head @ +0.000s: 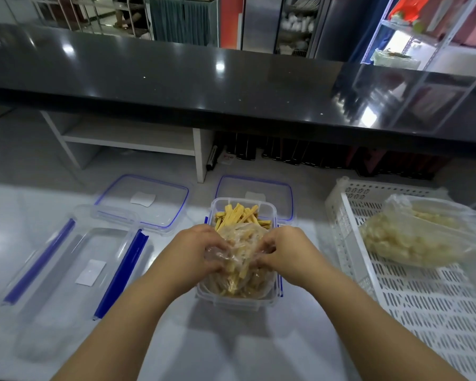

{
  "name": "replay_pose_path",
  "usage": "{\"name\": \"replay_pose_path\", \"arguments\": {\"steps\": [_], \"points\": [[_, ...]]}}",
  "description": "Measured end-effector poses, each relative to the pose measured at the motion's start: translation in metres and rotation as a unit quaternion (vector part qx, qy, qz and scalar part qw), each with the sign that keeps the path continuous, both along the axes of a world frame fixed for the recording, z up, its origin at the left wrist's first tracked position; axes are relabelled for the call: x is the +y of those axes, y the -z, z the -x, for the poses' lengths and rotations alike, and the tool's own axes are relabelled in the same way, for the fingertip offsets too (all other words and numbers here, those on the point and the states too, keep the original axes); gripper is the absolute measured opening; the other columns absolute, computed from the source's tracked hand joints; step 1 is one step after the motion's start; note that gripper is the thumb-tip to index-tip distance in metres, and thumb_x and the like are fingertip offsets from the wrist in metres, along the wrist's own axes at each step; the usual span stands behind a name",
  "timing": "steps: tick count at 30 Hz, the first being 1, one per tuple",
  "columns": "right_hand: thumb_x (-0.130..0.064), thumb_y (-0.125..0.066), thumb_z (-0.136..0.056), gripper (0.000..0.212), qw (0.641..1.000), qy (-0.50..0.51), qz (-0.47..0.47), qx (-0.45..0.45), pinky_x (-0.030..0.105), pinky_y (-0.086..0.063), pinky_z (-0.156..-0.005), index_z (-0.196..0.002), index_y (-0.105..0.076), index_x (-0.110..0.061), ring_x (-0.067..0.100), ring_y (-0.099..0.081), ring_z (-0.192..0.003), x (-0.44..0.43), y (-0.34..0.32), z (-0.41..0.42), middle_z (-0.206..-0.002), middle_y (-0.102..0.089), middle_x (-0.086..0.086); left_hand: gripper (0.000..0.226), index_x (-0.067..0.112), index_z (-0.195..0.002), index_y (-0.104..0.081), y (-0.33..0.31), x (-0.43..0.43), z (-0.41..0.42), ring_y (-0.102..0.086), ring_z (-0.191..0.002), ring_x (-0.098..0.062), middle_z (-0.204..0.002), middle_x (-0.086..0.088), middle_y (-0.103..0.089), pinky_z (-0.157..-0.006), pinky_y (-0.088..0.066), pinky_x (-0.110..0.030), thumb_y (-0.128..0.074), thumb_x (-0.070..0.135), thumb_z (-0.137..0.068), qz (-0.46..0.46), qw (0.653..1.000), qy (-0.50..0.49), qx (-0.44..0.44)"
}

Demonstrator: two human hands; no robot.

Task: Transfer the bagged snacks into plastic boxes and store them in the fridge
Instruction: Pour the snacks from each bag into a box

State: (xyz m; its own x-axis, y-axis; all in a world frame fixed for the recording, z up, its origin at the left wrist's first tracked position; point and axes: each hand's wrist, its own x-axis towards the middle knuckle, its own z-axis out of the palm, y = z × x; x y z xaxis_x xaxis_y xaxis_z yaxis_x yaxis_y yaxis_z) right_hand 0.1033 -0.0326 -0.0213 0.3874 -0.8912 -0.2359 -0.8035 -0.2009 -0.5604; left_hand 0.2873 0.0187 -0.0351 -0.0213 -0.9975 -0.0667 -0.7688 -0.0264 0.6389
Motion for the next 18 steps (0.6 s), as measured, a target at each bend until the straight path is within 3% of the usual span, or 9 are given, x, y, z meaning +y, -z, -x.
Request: {"name": "replay_pose_path", "arguments": {"steps": [4, 8, 13, 18], "points": [[-0.023, -0.073, -0.081, 0.002, 0.999, 0.016, -0.005, -0.036, 0.019, -0.048, -0.062, -0.08, -0.073, -0.023, 0.012, -0.062, -0.074, -0.002, -0.005, 0.008, -0.076, -0.065, -0.007, 0.008, 0.028, -0.074, -0.074, -0.01, -0.002, -0.004, -0.057, -0.07, -0.004, -0.08, 0.011, -0.066, -0.064, -0.043, -0.016, -0.08, 0.025, -0.07, 0.007, 0.998, -0.029, 0.055], [-0.027, -0.074, -0.081, 0.011, 0.986, 0.056, 0.011, -0.16, 0.022, -0.048, -0.054, -0.072, -0.067, -0.024, 0.008, -0.056, -0.055, -0.003, -0.018, 0.016, -0.068, -0.063, -0.007, 0.021, 0.037, -0.07, -0.062, -0.025, -0.004, -0.005, -0.056, -0.049, 0.003, -0.06, 0.013, -0.06, -0.05, -0.042, -0.011, -0.075, 0.021, -0.077, 0.069, 0.988, -0.064, 0.122], [-0.029, -0.068, -0.085, 0.008, 0.972, 0.054, 0.053, -0.224, 0.04, -0.059, -0.065, -0.08, -0.066, -0.023, 0.024, -0.064, -0.067, -0.007, -0.03, 0.015, -0.074, -0.067, 0.002, 0.023, 0.04, -0.087, -0.053, -0.049, -0.008, -0.004, -0.059, -0.057, 0.0, -0.072, 0.005, -0.064, -0.051, -0.05, -0.017, -0.07, 0.026, -0.081, 0.107, 0.982, -0.059, 0.145], [-0.022, -0.068, -0.086, 0.007, 0.958, 0.074, 0.078, -0.267, 0.036, -0.057, -0.064, -0.082, -0.064, -0.027, 0.017, -0.06, -0.067, -0.011, -0.032, 0.011, -0.076, -0.064, 0.0, 0.013, 0.035, -0.082, -0.058, -0.053, -0.01, -0.006, -0.058, -0.06, 0.003, -0.072, 0.01, -0.062, -0.05, -0.046, -0.013, -0.067, 0.027, -0.084, 0.105, 0.982, -0.062, 0.143]]}}
